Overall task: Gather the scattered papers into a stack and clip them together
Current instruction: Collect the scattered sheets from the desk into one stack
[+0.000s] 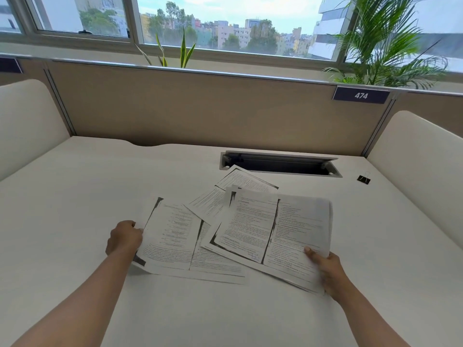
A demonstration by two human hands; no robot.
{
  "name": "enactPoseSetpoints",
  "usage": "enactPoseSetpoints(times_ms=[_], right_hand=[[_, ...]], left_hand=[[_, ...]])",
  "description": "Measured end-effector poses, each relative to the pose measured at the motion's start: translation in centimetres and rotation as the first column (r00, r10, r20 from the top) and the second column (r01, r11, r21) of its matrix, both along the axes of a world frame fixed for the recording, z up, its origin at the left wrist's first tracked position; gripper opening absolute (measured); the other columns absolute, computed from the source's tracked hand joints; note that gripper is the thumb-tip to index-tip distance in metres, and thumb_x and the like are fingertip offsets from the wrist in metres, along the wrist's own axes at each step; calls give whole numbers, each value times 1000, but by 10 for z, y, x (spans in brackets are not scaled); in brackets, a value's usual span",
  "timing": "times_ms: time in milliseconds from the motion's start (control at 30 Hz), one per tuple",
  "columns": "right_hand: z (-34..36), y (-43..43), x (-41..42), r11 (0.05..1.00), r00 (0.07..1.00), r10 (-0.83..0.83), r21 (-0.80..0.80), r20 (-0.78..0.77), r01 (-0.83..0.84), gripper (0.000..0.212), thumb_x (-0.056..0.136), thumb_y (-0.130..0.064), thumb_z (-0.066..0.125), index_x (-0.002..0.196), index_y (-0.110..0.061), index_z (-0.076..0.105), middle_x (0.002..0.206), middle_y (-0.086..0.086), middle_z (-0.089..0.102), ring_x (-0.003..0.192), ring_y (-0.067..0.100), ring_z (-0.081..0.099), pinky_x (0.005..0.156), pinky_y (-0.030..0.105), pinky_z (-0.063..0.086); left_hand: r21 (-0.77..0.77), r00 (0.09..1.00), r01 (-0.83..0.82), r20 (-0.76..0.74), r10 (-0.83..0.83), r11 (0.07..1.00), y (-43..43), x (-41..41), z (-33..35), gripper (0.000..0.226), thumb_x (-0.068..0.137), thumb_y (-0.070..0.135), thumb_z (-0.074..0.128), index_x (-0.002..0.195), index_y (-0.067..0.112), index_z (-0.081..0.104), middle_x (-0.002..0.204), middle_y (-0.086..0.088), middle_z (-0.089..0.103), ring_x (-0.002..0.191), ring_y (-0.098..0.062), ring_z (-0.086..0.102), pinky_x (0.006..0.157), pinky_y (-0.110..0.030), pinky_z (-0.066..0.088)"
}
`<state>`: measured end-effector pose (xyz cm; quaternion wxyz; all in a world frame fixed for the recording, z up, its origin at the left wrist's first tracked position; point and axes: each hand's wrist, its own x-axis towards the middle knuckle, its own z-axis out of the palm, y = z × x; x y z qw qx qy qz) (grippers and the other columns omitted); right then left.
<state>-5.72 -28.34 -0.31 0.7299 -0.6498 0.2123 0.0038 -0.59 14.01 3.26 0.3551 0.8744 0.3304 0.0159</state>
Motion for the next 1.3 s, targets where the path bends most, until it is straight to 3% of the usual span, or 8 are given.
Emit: enactPoseSetpoints(times_ms=[233,433,500,600,833,1033,1167,1300], right_hand=[[1,2,0,996,997,79,-45,-14,-79,106,4,-59,85,93,-4,65,98,20,69,92,36,66,89,49,51],[-2,0,2,994,995,97,-46,-32,-98,100,8,-57,86,91,-4,66,92,17,71,86,34,67,86,47,52],[1,0,2,995,995,91,-41,-41,-93,80,38,-45,89,99,1,65,91,17,71,85,34,67,86,47,52],[-2,-1,5,996,996,59,-61,-61,-62,36,79,-10,68,109,9,61,98,22,68,92,38,65,91,50,50],[-9,-4,9,994,996,54,-89,-77,-61,14,81,-6,64,94,-1,64,85,13,70,79,29,67,65,31,58],[-11,-4,8,996,995,41,-79,-89,-48,12,81,-6,65,93,-2,64,91,18,69,86,35,66,85,44,53],[-11,-4,8,996,995,34,-78,-90,-41,13,81,-5,65,93,-1,64,90,18,69,85,34,65,84,44,53],[-12,-4,9,997,996,35,-66,-78,-41,14,81,-6,65,94,-1,64,86,14,69,82,31,66,79,39,54]], left_hand=[[-39,951,-251,176,254,967,13,2,20,27,90,8,48,112,5,63,118,-28,59,107,-47,54,91,-46,43],[-126,871,-323,348,347,938,6,7,49,27,91,12,47,113,8,63,117,-25,61,109,-46,53,92,-47,44],[-128,850,-308,409,333,943,1,9,63,27,92,15,47,112,7,63,116,-25,61,110,-44,53,91,-46,43],[-105,819,-270,498,285,957,-10,9,89,29,94,20,47,113,5,62,116,-25,61,109,-43,52,89,-44,42],[-48,675,-235,711,198,971,-31,8,136,32,94,27,47,110,5,63,113,-20,65,104,-39,57,84,-40,45],[-117,480,-291,841,251,950,-37,5,164,33,94,27,46,110,4,63,112,-17,67,104,-32,58,83,-29,42],[-141,331,-268,916,228,953,-41,5,170,35,93,27,47,108,0,64,105,-15,69,97,-26,62,77,-19,42],[-170,344,-196,910,230,966,-46,9,162,32,92,22,50,107,-2,65,106,-16,69,98,-27,63,76,-9,35]])
